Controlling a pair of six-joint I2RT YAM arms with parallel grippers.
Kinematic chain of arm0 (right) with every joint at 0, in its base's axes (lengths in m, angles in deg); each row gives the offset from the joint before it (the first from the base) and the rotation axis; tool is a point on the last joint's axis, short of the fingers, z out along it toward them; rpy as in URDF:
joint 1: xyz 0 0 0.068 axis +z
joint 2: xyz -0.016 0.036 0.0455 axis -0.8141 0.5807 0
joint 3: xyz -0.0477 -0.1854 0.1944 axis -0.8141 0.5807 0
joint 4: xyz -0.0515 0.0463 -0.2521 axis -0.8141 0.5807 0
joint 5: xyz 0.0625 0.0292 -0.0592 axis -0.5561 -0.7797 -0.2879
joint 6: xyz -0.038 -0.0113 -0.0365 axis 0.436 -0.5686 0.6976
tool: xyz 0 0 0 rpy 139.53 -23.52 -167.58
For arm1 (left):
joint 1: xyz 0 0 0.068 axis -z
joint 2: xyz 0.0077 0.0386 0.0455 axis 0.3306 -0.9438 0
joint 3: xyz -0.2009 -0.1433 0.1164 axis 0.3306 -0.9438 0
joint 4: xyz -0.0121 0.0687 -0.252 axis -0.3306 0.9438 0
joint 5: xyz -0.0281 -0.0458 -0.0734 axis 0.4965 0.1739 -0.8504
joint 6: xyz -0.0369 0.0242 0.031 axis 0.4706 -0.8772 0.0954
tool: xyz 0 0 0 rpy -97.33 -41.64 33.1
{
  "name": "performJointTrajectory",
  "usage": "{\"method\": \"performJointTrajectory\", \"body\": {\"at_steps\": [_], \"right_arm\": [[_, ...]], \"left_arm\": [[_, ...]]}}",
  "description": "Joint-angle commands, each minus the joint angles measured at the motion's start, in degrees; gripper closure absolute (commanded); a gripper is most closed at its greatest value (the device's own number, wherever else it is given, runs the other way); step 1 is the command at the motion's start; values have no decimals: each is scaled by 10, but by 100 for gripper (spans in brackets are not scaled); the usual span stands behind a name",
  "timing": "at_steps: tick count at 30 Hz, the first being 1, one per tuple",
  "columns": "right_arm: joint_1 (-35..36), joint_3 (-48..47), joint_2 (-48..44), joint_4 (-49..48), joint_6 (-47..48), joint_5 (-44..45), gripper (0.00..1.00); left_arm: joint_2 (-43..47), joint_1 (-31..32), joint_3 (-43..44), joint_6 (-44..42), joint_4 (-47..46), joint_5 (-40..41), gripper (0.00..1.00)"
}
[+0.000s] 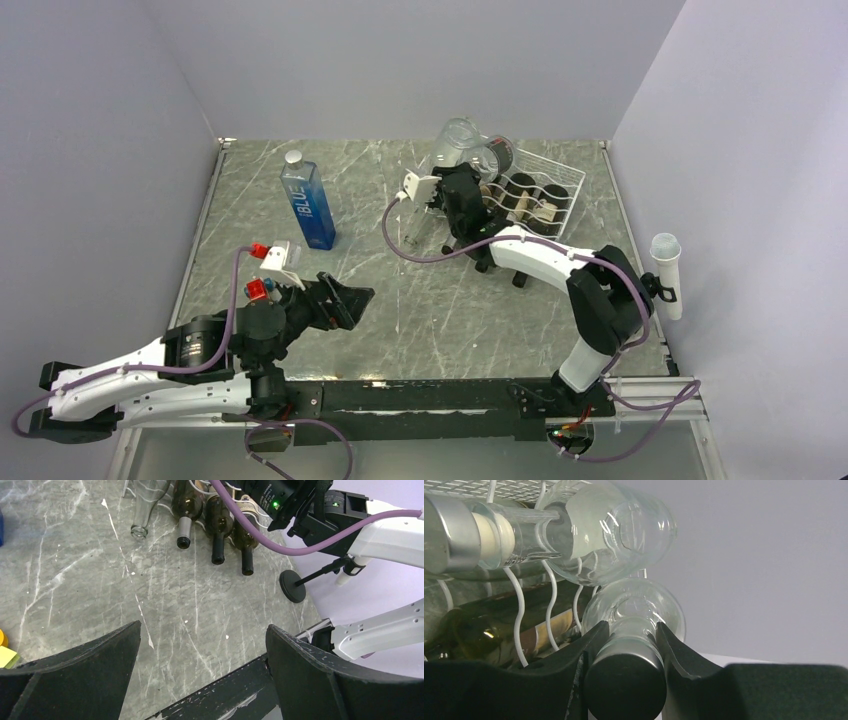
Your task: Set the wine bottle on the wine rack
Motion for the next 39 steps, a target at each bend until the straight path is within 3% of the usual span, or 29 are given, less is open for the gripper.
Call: {"method": "performJointTrajectory", "body": {"at_steps": [1, 13, 18, 25, 39], "right_arm": [[12, 9, 9, -55, -7, -36, 100], [21, 27, 15, 57, -127, -35, 96], [27, 95, 5, 11, -142, -20, 94], [30, 139, -10, -31, -124, 0, 78], [56, 116, 21, 107, -241, -10, 62]], "left_arm": [[13, 2, 12, 17, 9, -7, 1], [26, 2, 7, 9, 5, -10, 1], [24, 2, 11, -4, -2, -11, 1], [22, 2, 15, -6, -3, -13, 1], [30, 2, 18, -17, -11, -11, 1]]}}
